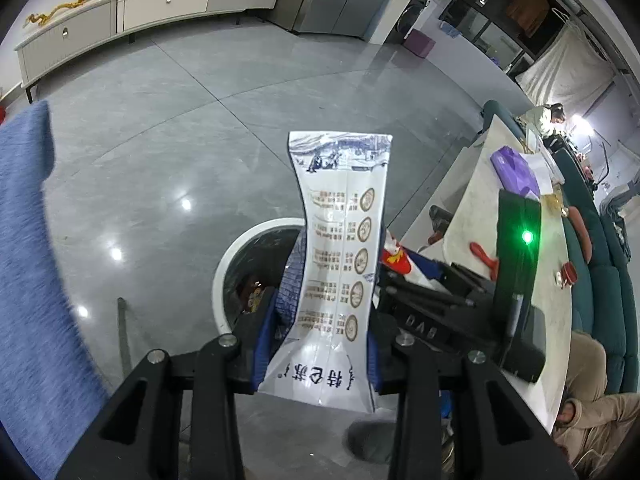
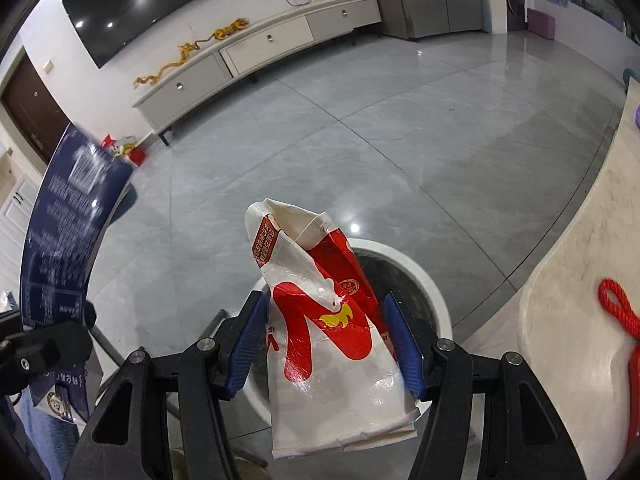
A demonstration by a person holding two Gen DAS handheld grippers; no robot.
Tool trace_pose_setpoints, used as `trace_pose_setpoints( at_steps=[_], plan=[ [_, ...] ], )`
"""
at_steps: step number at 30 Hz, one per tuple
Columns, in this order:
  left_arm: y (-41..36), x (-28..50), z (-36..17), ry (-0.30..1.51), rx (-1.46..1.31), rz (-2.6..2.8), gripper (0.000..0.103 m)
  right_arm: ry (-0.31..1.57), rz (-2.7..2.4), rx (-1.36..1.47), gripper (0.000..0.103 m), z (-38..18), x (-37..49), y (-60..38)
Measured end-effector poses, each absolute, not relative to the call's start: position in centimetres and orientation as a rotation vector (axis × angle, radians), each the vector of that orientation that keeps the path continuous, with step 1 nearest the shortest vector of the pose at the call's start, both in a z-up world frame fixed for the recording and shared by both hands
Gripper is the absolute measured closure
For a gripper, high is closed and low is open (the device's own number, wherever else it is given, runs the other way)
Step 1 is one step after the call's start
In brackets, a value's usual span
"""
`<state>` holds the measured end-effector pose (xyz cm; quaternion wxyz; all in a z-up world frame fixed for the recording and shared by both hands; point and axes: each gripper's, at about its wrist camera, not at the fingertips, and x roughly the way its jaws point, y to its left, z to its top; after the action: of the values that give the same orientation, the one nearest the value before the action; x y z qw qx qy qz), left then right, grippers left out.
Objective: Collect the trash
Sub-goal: 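Carry the milk carton and red-printed bag to the bin and release both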
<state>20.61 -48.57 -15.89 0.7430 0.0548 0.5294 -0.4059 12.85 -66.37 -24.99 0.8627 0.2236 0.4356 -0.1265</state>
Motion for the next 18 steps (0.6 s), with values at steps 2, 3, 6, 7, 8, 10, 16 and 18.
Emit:
trace_pose_setpoints(
  at_steps=[2,3,6,7,8,10,16,18],
  plan=[
    [-49.0,20.9,-16.4,1.168,0.087,-0.89,0.066,0.915,-0.29,0.46,0.042,-25.1,12.9,-66.6],
    [-49.2,21.2,-16.7,1.169,0.067,-0.89,0.066,0.913,-0.3,0.46,0.041,-25.1,12.9,-66.6],
    [-49.9,21.8,-17.5,1.19,0.025,-0.897,0.051,0.868,-0.313,0.484,0.035,-24.5,11.7,-67.5],
    [-50.0,22.0,-17.6,1.186,0.016,-0.899,0.049,0.858,-0.313,0.481,0.033,-24.2,11.4,-67.5],
    [-50.0,22.1,-17.5,1.18,0.008,-0.901,0.046,0.855,-0.315,0.472,0.032,-24.0,11.3,-67.5],
    [-49.9,22.3,-17.3,1.176,-0.005,-0.904,0.046,0.853,-0.325,0.452,0.032,-23.5,11.2,-67.6],
    [-47.2,20.8,-15.0,1.112,0.016,-0.897,0.046,0.796,-0.305,0.457,0.032,-21.0,10.4,-66.6],
    [-45.9,20.1,-13.8,1.076,0.027,-0.887,0.046,0.775,-0.281,0.452,0.032,-20.0,9.9,-65.8]
  ],
)
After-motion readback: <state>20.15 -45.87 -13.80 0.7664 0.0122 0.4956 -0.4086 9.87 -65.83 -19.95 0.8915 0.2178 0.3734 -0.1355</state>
